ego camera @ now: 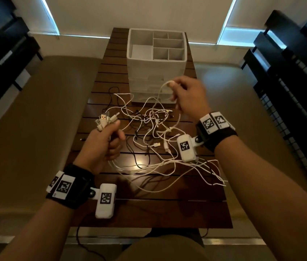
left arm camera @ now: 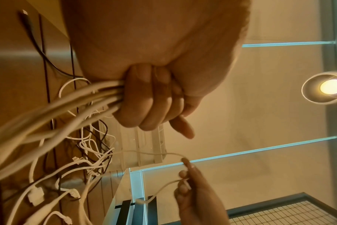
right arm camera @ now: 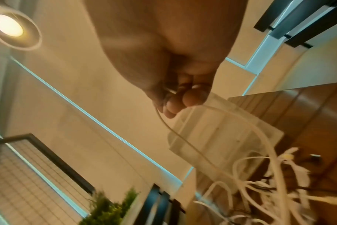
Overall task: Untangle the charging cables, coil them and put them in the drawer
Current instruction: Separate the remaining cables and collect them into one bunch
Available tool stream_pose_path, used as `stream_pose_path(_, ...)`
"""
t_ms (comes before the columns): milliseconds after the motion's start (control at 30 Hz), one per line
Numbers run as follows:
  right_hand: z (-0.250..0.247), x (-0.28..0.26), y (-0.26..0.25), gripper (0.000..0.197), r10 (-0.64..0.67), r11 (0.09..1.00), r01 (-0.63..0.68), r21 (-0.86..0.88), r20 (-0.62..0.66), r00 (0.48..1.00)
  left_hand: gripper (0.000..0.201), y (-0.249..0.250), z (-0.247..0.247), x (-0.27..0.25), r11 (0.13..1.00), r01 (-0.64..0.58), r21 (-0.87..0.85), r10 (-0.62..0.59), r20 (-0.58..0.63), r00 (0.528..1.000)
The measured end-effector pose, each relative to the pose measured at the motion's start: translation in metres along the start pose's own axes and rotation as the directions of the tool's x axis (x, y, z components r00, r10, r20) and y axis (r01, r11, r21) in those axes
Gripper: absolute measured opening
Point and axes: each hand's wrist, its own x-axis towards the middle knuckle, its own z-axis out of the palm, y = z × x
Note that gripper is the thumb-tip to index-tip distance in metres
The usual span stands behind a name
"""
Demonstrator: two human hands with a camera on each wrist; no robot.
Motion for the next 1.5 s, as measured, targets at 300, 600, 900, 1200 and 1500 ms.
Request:
stream_pose_path(300, -0.007, 0.024, -0.061, 0.020, -0.064, 0.975, 0.064, 0.213, -0.010, 0.998, 0.047, -0.001, 0.006, 0.000, 1.000, -0.009, 0.008, 0.009, 0.022, 1.000)
stream_pose_path(600, -0.016, 0.020, -0.089, 0.021, -0.118, 0.970, 0.120, 0.213, -0.022, 0.993, 0.045, 0.002, 0.016, 0.006, 0.995, -0.082, -0.058, 0.080, -0.041, 0.996)
stream_pose_path(900, 0.004, -0.026, -0.064, 0.022, -0.001, 0.969, -0.024, 0.245, 0.101, 0.995, 0.035, 0.005, 0.038, 0.008, 0.981, -0.173, -0.086, 0.170, -0.037, 0.985)
stream_pose_path(1200, 0.015, -0.081, -0.029, 0.030, -0.091, 0.993, 0.115, -0.003, 0.591, 0.801, 0.037, 0.029, 0.049, 0.025, 0.946, -0.247, -0.208, 0.228, -0.112, 0.967)
stream_pose_path(1500, 0.017, -0.099, 0.022, 0.033, 0.040, 0.929, 0.238, -0.282, 0.718, 0.695, 0.043, 0.040, 0.029, 0.034, 0.956, -0.232, -0.180, 0.225, -0.058, 0.973)
